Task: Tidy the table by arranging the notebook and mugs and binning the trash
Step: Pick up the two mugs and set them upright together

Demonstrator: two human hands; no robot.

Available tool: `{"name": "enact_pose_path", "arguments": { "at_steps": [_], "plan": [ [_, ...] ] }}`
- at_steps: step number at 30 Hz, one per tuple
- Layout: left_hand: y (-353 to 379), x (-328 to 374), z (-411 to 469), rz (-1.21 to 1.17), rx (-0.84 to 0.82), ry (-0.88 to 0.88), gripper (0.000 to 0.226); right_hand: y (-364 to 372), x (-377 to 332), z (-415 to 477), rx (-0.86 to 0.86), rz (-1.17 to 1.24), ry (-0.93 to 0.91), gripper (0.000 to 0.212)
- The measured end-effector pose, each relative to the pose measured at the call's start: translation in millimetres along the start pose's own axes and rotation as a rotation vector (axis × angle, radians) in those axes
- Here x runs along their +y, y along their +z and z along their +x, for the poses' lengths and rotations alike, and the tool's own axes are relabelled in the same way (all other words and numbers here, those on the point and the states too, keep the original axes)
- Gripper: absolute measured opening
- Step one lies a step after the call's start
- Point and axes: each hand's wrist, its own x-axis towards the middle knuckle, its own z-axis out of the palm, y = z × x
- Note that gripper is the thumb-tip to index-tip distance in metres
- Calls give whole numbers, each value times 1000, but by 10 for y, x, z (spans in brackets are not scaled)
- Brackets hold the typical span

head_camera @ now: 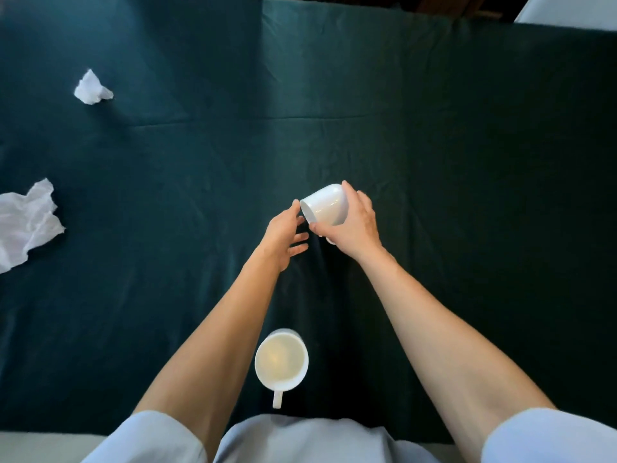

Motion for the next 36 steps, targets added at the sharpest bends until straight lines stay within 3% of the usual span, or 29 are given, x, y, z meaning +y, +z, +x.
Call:
{"name": "enact_pose_path", "arguments": {
  "at_steps": [4,9,12,17,23,27,32,36],
  "plan": [
    [27,22,31,-28,-1,-11,32,-13,2,33,27,60,9,111],
    [10,11,-44,-32,2,7,52,-94,34,-8,44,174,41,109],
    [37,-14,-173,-36,-5,25,53,-161,96,-124,45,273,71,108],
    [117,-137,-484,-42,6,74,49,-292,243,-396,29,465,95,107],
    [275,-479,-888,3,-2,139,25,-428,531,-851,-29,626,135,117],
    [360,-750,-1186,-4,-37,177,27,-479,769,-1205,-54,764,183,118],
    [466,-1122,-1528,6,-21,215,31,-497,1018,-1630,-87,862,218,75],
    [463,-1459,-1760,-8,-57,256,26,-439,1165,-1920,-146,917,232,56]
  ]
}}
